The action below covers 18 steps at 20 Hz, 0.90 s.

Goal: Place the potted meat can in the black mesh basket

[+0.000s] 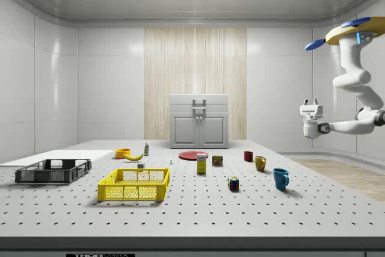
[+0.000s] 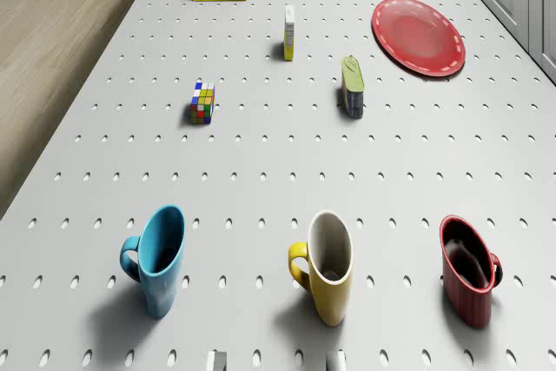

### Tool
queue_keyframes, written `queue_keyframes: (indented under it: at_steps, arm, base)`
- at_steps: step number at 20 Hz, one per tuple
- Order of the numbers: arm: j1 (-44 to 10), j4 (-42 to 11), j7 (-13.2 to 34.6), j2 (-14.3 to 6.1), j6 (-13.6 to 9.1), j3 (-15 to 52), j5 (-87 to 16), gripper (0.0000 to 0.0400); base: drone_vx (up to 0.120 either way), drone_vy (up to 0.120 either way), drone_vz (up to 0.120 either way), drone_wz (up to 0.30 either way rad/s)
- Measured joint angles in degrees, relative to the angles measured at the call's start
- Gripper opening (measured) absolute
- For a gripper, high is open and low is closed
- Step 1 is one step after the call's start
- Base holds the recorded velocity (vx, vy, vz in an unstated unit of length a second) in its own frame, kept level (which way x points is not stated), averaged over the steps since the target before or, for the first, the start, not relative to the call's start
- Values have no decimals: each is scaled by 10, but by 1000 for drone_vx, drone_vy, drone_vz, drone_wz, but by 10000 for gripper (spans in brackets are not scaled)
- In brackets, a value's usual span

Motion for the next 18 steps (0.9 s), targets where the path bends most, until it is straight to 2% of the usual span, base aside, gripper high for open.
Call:
queue_keyframes:
  at_steps: [3,9,13,18]
  arm:
    - [-1,36,-1,4,-31,0,0,400]
    - [-2,108,-1,27,-77,1,1,400]
    - [-3,142,-1,40,-96,2,1,400]
    - [-3,162,-2,47,-107,2,1,400]
  base:
    - [13,-93,0,0]
    - [120,-120,0,0]
    - [120,-120,0,0]
    - [120,-120,0,0]
